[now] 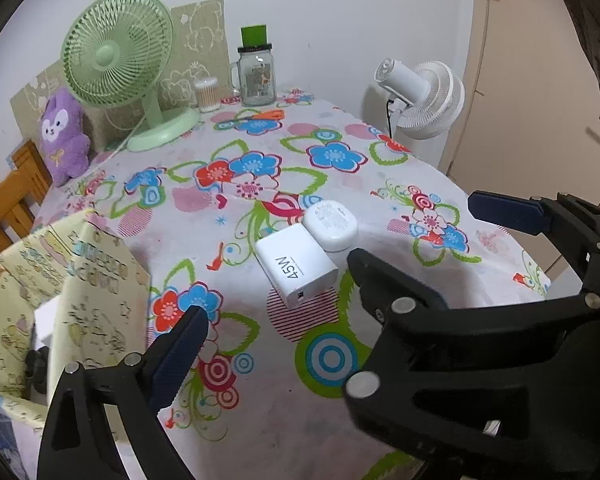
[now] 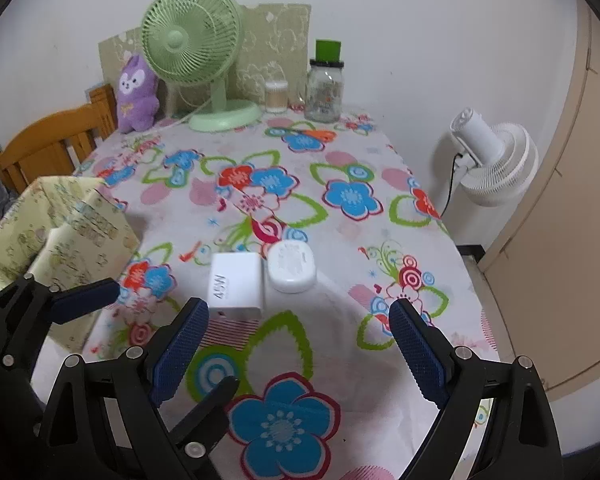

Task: Organize rigid objects
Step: 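Move both open tools down toward the white rectangular charger and round earbud case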

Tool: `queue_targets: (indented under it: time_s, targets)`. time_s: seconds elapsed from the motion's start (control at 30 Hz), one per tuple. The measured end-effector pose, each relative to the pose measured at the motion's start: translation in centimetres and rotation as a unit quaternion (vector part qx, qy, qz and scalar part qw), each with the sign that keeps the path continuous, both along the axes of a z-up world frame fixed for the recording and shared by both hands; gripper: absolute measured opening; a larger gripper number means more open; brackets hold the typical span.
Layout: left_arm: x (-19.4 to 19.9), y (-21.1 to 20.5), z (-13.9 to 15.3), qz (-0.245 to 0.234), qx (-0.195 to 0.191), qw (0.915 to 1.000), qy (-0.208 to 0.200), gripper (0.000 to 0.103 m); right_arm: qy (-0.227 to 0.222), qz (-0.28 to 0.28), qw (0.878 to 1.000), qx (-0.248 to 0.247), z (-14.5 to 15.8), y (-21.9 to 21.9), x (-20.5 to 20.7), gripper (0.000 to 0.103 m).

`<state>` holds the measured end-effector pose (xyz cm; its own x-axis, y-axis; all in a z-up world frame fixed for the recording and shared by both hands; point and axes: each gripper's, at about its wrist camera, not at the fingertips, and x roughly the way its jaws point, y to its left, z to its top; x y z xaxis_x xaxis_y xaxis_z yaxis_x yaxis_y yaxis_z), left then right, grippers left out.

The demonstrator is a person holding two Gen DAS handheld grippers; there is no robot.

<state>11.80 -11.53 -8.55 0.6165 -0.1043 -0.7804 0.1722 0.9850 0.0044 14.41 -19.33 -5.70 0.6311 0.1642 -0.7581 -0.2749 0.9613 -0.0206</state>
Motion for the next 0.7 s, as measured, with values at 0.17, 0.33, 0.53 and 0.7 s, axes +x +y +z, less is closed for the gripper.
queue_targets:
  time_s: [0.17, 0.33, 0.53, 0.7]
  targets:
    - [1.2, 0.3, -1.6, 0.011, -0.007, 0.9998, 0.015, 0.1, 0.01, -0.005, 1.0, 0.008, -1.6, -0.7, 0.8, 0.093]
    - [2.5, 0.3, -3.0, 0.013, -0.007, 0.9994, 0.03, 0.1, 0.021, -0.016, 1.0, 0.006, -3.2, -1.4, 1.9, 0.093]
    - [3.7, 0.2, -3.8, 0.019, -0.005, 0.9992, 0.036, 0.1, 0.035, -0.025, 0.999, 0.011, -4.6, -2.0, 3.3, 0.093]
    - [4.7, 0.0, -4.3, 0.031, -0.013, 0.9988, 0.036, 0.1, 0.037, -0.028, 0.999, 0.012, -5.0, -2.4, 4.2, 0.093]
